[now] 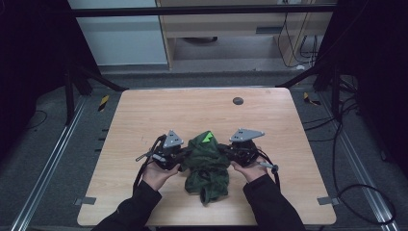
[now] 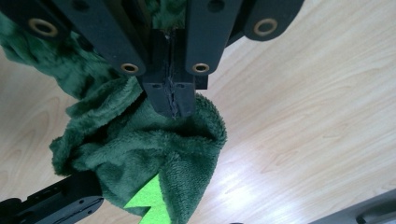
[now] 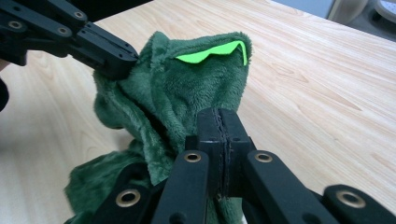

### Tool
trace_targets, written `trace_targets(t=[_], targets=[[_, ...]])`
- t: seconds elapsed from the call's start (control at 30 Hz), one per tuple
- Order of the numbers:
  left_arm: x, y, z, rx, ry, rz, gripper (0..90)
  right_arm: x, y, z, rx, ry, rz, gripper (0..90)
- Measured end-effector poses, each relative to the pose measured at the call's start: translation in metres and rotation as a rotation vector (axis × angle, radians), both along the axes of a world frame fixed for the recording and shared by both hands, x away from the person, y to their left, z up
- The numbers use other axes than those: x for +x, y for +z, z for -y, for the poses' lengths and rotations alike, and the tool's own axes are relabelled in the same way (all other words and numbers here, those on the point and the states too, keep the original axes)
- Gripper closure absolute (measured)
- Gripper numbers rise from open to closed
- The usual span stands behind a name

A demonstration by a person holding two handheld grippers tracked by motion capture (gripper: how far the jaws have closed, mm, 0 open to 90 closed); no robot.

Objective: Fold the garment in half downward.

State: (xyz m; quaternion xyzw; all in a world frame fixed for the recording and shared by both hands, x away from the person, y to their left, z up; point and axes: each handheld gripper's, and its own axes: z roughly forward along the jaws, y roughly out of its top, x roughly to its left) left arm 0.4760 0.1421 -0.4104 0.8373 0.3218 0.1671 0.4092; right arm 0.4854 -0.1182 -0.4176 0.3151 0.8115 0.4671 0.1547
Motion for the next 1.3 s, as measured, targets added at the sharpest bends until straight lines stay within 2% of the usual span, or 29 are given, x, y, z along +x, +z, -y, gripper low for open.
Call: trace_targets(t=[0.3,0.43,0.63,0.77,0.9,1.3], targets=[[-0.022,-0.001,-0.001,0.001,-0.023,0.018,88.7,-0.019,-0.001,0.001,-0.001,0.030,0.016,89.1],[-0.030,-0.008,-0.002,0.005,-0.034,-0.005,88.7,-0.026,-0.005,0.001,0.003,0.043,0.006,89.0],[-0.041,-0.014,-0.003,0.022,-0.047,-0.014,88.6,-0.035,-0.008,0.000,0.005,0.059,-0.008,89.0],[-0.044,-0.017,-0.003,0.027,-0.051,-0.020,88.5,-0.039,-0.010,0.000,0.008,0.064,-0.017,88.9],[-0.050,-0.021,-0.003,0.018,-0.061,-0.041,88.5,-0.047,-0.019,0.001,-0.005,0.080,-0.035,88.7],[-0.060,-0.036,0.002,0.057,-0.083,-0.083,88.1,-0.057,-0.030,0.003,-0.014,0.092,-0.075,88.4]])
